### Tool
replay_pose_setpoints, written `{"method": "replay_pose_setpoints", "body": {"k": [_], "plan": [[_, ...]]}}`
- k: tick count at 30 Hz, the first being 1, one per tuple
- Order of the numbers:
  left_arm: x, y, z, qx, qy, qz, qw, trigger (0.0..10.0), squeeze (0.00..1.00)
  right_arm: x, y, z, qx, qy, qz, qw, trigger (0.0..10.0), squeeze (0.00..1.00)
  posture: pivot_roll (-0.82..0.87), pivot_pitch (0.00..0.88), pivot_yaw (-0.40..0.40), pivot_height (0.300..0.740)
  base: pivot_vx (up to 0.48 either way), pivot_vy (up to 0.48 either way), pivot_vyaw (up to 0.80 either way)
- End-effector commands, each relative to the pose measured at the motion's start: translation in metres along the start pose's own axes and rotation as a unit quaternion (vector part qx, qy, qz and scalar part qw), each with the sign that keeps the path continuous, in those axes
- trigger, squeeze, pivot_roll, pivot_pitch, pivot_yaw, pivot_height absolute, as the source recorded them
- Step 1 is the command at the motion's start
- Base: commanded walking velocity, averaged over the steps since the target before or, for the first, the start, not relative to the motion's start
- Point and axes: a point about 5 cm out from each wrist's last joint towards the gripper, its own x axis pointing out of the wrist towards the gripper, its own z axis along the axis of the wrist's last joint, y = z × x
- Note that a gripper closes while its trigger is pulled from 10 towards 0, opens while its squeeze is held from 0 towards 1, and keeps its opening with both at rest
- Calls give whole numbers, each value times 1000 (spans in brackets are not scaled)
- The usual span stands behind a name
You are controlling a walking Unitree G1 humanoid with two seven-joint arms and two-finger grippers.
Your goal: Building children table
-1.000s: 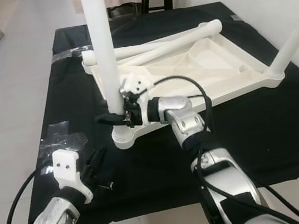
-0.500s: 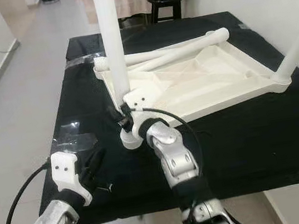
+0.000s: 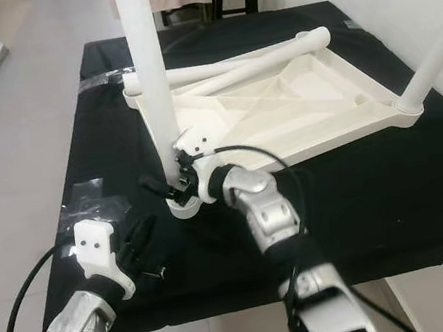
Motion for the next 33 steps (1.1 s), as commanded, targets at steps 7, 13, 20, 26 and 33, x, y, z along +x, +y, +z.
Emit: {"method": "replay_pose_setpoints", "body": {"k": [7,13,20,26,33], "plan": [[-2,0,-3,0,10,3,1000,10000,0,2,-9,-1,33,-2,45,998,6784,0,134,122,-37,740,0,0,0],[-3,-1,-4,-1,11,2,1000,10000,0,-1,-14,-8,60,5,58,996,0,0,136,125,-38,740,0,0,0],[-3,-2,-4,0,11,2,1000,10000,0,-9,-19,-18,62,12,40,997,0,0,134,129,-37,740,0,0,0],[-4,-1,-4,11,12,6,1000,10000,0,-17,-22,-55,60,107,-131,984,0,0,131,120,-50,740,0,0,0],[-3,3,-6,17,16,9,1000,10000,0,-22,37,-72,79,151,-245,955,0,0,102,94,-28,740,0,0,0]]}}
